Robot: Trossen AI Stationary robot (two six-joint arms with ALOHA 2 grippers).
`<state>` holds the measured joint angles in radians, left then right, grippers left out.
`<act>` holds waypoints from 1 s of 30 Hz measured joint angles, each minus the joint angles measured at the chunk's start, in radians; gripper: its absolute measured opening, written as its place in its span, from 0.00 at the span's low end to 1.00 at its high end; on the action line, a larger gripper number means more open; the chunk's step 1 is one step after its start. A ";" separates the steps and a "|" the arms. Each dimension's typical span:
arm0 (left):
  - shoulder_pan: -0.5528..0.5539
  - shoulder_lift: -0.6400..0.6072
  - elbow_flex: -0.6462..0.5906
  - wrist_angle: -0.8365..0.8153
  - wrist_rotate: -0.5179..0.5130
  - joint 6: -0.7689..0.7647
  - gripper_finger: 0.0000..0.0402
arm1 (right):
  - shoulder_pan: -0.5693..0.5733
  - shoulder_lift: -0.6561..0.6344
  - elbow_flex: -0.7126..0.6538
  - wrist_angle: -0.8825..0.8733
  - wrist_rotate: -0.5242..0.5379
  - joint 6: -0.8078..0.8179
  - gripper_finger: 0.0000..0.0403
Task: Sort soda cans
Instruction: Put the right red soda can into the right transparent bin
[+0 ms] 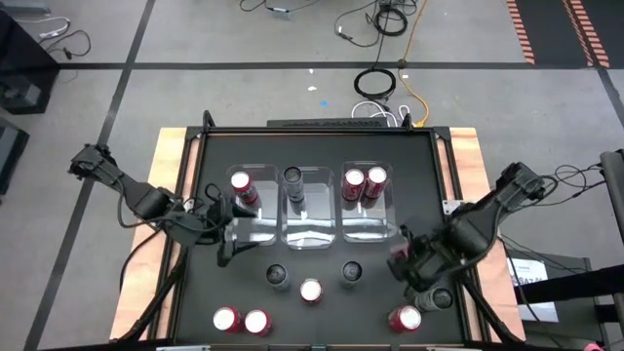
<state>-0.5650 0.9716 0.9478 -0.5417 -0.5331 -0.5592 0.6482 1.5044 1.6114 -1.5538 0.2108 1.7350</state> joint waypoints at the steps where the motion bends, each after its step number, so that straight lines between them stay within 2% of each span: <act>1: 0.009 -0.008 0.000 0.001 0.000 0.023 0.97 | -0.028 -0.004 0.004 0.003 0.025 -0.013 0.76; 6: 0.057 -0.039 0.000 0.001 0.000 0.114 0.97 | -0.187 -0.011 0.007 -0.017 0.053 -0.135 0.75; 12: 0.130 -0.064 0.000 0.000 0.000 0.201 0.97 | -0.388 0.017 0.007 0.074 0.051 -0.329 0.76; 17: 0.199 -0.083 0.000 -0.036 -0.003 0.209 0.97 | -0.516 0.088 0.007 0.158 0.032 -0.456 0.77; 24: 0.255 -0.109 0.000 -0.112 -0.003 0.242 0.97 | -0.614 0.251 0.007 0.185 -0.038 -0.572 0.77; 30: 0.265 -0.145 0.000 -0.138 -0.003 0.305 0.97 | -0.662 0.327 0.006 0.273 -0.060 -0.651 0.77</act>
<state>-0.3004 0.8263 0.9478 -0.6793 -0.5362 -0.2541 -0.0141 1.8314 1.6176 -1.2808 0.1506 1.0839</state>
